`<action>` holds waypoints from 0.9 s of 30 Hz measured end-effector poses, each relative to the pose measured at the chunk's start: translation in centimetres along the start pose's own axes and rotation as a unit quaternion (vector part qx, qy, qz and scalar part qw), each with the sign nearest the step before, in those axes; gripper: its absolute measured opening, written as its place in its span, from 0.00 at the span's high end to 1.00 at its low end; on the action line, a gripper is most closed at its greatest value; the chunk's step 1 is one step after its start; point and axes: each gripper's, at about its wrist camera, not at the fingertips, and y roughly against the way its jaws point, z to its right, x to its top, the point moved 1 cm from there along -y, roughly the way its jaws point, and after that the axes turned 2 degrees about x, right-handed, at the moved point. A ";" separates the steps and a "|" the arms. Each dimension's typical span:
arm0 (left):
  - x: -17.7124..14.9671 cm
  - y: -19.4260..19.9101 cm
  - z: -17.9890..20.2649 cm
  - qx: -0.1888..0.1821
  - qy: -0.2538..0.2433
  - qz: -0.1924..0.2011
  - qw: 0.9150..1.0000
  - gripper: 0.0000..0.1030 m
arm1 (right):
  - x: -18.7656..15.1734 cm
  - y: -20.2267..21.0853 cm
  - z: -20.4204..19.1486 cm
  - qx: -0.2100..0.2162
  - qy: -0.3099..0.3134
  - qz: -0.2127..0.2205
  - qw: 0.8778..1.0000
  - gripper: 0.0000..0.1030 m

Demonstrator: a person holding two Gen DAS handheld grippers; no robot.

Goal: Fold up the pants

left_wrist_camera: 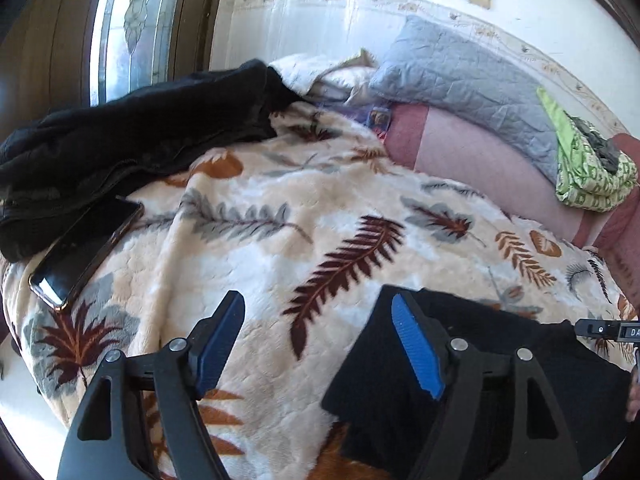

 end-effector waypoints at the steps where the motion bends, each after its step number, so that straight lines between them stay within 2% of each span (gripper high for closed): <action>1: 0.2 0.0 -0.5 -0.008 0.011 0.000 1.000 0.27 | 0.4 -0.9 -0.4 0.002 0.007 -0.010 1.000 0.38; 3: 0.7 0.3 -1.4 -0.010 0.031 0.012 0.999 0.26 | 0.8 -2.4 -0.6 0.003 0.019 -0.034 0.999 0.63; 4: 0.9 0.5 -1.6 -0.009 0.035 0.017 0.999 0.25 | 0.9 -3.2 -0.7 0.003 0.025 -0.051 0.998 0.96; 7: 1.0 0.5 -2.1 -0.016 0.050 0.018 0.998 0.24 | 1.5 -4.4 -1.1 -0.030 0.045 -0.061 0.997 0.96; 13: 1.0 0.4 -2.0 -0.017 0.053 0.014 0.998 0.24 | 3.1 -6.6 -0.5 -0.063 0.033 -0.073 0.995 0.95; 15: 1.0 0.5 -2.3 -0.014 0.058 0.016 0.998 0.24 | 3.4 -6.9 -0.4 -0.075 0.028 -0.073 0.994 0.89; 17: 1.1 0.5 -2.8 -0.015 0.070 0.015 0.997 0.24 | 3.6 -6.3 -0.2 -0.100 0.027 -0.065 0.992 0.65; 18: 1.1 0.5 -3.0 -0.019 0.078 0.013 0.997 0.24 | 3.7 -5.9 -0.3 -0.121 0.029 -0.055 0.991 0.61; 21: 1.1 0.6 -3.3 -0.027 0.085 0.012 0.996 0.24 | 4.1 -3.5 -0.7 -0.157 0.036 -0.015 0.987 0.60; 24: 1.0 1.4 -2.3 -0.037 0.066 0.023 0.997 0.23 | 4.1 -0.4 -1.5 -0.147 0.035 0.018 0.988 0.60; 27: 0.7 2.3 -0.4 -0.044 0.025 0.037 0.998 0.20 | 2.6 1.5 -1.7 -0.067 -0.001 0.025 0.997 0.55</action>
